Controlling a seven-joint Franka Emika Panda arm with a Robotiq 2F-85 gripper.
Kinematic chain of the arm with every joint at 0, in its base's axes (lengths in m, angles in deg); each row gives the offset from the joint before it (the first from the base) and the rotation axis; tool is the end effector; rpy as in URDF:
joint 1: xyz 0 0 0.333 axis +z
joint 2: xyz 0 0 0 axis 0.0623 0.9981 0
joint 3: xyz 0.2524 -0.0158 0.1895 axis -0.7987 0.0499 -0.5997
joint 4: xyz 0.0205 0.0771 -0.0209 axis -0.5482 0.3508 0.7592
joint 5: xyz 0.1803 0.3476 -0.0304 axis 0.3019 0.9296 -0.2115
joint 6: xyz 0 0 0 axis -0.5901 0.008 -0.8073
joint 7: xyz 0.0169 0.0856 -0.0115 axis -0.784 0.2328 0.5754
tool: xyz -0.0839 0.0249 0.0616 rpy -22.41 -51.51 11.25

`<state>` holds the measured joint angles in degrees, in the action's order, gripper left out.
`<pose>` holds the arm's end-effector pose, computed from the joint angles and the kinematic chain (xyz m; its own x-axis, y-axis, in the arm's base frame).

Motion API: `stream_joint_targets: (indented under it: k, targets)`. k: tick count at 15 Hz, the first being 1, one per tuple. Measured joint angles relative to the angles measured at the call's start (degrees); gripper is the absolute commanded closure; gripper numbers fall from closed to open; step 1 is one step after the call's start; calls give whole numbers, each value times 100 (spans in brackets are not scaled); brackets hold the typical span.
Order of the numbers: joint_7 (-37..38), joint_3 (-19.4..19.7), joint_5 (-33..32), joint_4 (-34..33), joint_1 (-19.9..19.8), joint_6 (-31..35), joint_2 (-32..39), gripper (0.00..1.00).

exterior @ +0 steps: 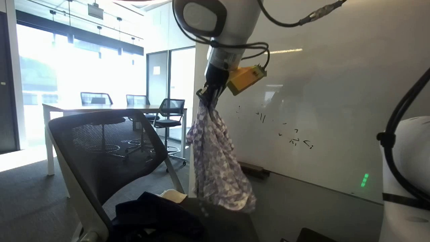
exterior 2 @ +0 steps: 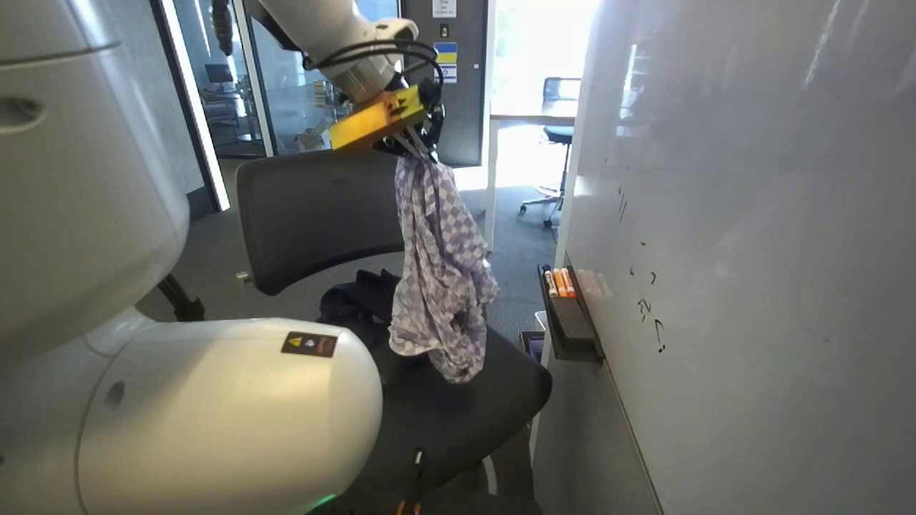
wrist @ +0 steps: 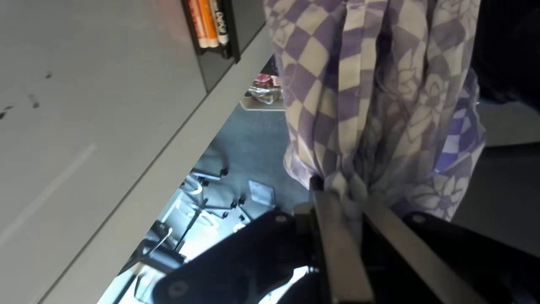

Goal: Put the white and blue clothing on the seat of the chair.

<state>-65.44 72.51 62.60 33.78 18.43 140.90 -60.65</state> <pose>0.4181 0.0050 0.4885 0.8059 0.2494 0.5369 0.0012 -0.9076 0.4198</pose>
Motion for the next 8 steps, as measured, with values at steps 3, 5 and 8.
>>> stream_joint_targets:
  k: [3, 5, 8]
  targets:
    - [-864, 416, 861, 138, -17, -810, 560, 99]
    - [-713, 544, 846, 491, 32, -1359, 942, 99]
    - [-584, -56, 842, 1121, -443, -2087, 1611, 99]
